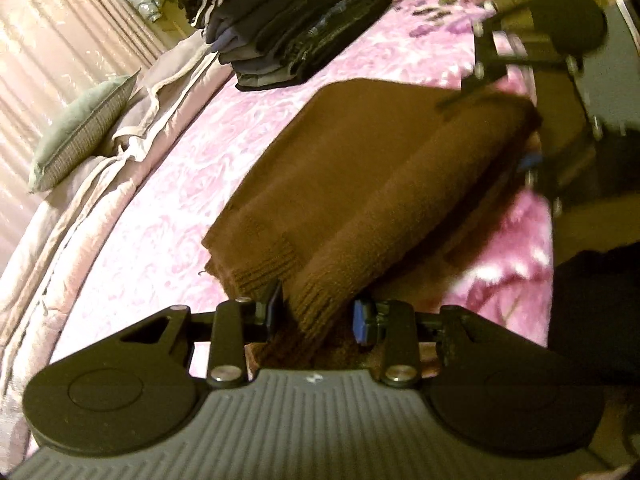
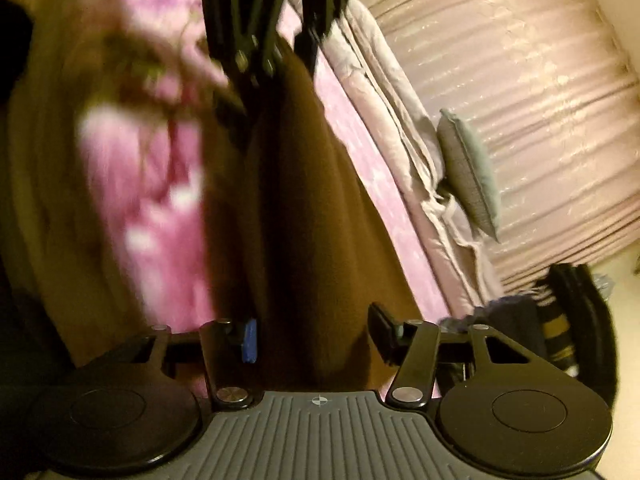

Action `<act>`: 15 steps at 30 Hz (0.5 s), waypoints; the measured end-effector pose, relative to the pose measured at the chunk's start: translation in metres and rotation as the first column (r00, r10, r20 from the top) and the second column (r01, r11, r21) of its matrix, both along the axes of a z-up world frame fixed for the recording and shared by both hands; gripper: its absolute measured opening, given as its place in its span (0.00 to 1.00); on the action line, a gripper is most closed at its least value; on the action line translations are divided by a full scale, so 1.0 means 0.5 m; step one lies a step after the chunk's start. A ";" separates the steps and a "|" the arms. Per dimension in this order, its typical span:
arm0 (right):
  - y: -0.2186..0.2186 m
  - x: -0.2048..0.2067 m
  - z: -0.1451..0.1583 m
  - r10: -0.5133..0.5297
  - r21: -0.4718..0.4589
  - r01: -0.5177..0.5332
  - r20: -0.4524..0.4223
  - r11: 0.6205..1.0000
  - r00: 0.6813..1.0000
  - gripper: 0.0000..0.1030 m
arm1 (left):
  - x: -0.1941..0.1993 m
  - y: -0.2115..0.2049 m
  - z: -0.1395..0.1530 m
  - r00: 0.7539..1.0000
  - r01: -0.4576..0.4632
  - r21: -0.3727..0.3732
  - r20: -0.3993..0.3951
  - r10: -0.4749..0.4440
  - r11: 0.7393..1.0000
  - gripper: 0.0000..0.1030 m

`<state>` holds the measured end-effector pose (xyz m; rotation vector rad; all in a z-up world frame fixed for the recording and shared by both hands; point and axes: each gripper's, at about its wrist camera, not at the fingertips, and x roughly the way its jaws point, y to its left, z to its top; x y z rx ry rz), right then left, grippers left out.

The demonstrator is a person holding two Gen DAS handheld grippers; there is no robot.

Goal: Fold clothes
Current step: 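Grasp the folded brown vest's edge with the left gripper while the right gripper grasps it, then lift the brown vest off the sheet with both grippers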

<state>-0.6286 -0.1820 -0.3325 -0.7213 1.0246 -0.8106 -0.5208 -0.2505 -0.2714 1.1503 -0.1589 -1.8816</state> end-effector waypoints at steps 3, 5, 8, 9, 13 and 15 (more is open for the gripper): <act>0.002 -0.029 -0.003 0.002 -0.010 -0.002 -0.028 1.000 1.000 0.37 | -0.020 0.026 -0.035 0.994 0.030 -0.070 0.107 -0.023 0.997 0.39; 0.006 -0.035 0.004 0.003 0.003 -0.003 -0.024 1.000 1.000 0.34 | -0.034 0.042 -0.061 0.980 0.065 -0.109 0.197 -0.043 0.992 0.39; 0.004 -0.037 0.017 -0.003 0.024 0.003 -0.007 1.000 1.000 0.32 | -0.054 0.061 -0.095 0.944 0.116 -0.160 0.323 -0.059 0.980 0.39; 0.003 -0.038 0.021 -0.004 0.031 0.004 -0.002 1.000 1.000 0.32 | -0.057 0.062 -0.099 0.937 0.123 -0.162 0.344 -0.061 0.979 0.39; 0.001 -0.041 0.036 -0.002 0.054 0.002 0.012 0.999 1.000 0.32 | -0.068 0.061 -0.108 0.906 0.147 -0.156 0.417 -0.070 0.977 0.29; 0.001 -0.043 0.044 0.001 0.064 -0.002 0.017 0.998 1.000 0.31 | -0.073 0.059 -0.105 0.895 0.156 -0.142 0.439 -0.079 0.977 0.25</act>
